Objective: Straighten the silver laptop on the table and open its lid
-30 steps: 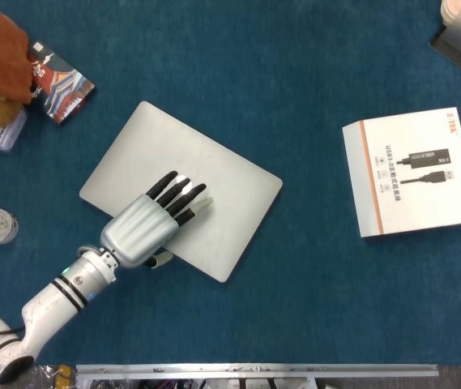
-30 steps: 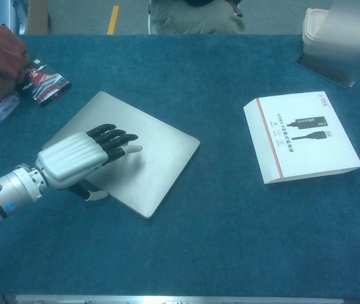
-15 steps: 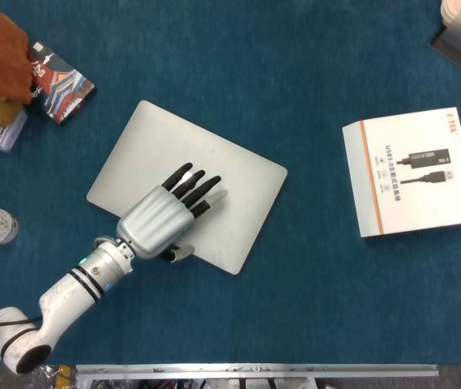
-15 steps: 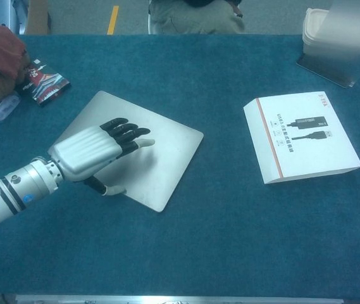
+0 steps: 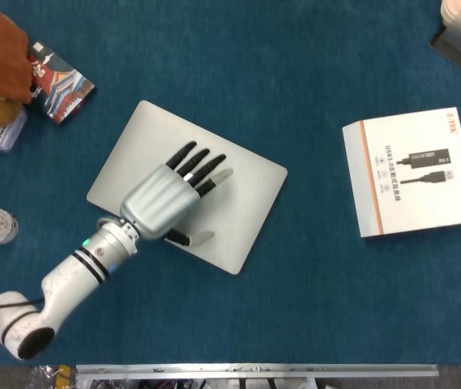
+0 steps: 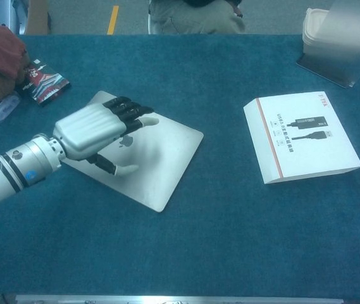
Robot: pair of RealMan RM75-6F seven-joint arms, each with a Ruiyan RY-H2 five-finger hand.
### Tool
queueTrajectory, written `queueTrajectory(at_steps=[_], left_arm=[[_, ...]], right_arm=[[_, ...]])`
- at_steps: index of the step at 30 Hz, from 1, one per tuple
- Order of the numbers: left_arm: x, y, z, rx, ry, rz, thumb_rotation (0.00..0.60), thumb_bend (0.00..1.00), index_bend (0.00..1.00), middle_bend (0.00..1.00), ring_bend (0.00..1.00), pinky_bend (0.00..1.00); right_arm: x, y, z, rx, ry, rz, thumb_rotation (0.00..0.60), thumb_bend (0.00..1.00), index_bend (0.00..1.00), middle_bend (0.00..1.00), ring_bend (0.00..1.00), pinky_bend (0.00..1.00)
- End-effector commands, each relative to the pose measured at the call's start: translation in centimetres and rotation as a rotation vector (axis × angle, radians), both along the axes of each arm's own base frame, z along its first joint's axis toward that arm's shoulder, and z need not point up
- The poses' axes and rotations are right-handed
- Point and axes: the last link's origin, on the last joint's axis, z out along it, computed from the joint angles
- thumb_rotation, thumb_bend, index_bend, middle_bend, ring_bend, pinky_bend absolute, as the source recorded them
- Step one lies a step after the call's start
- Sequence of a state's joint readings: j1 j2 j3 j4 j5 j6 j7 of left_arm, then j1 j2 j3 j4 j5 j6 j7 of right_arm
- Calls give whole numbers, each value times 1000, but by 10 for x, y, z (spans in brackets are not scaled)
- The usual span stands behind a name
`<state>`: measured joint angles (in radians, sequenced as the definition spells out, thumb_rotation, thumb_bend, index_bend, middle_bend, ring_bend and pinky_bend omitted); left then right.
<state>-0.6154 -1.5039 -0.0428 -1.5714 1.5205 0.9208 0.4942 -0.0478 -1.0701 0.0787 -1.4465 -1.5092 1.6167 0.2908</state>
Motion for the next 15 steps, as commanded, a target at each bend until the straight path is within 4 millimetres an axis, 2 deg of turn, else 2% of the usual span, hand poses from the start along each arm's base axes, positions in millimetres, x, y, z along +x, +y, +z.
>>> queueTrajectory(at_steps=[1, 7, 10, 15], left_arm=[[12, 17, 22, 1, 12, 30, 0, 223, 94, 0, 0, 0], [20, 48, 36, -17, -21, 139, 0, 221, 154, 0, 0, 0], [20, 61, 36, -24, -29, 177, 0, 217, 205, 0, 0, 0], [16, 81, 32, -31, -21, 239, 0, 213, 223, 0, 0, 0]], right_arm=[[1, 0, 0, 0, -1, 3, 600, 253, 16, 174, 88, 74], [3, 0, -1, 3, -2, 5, 600, 252, 16, 174, 88, 74], [4, 0, -2, 4, -2, 8, 600, 252, 16, 174, 88, 74], [7, -1, -3, 5, 2, 8, 600, 252, 16, 174, 88, 74]])
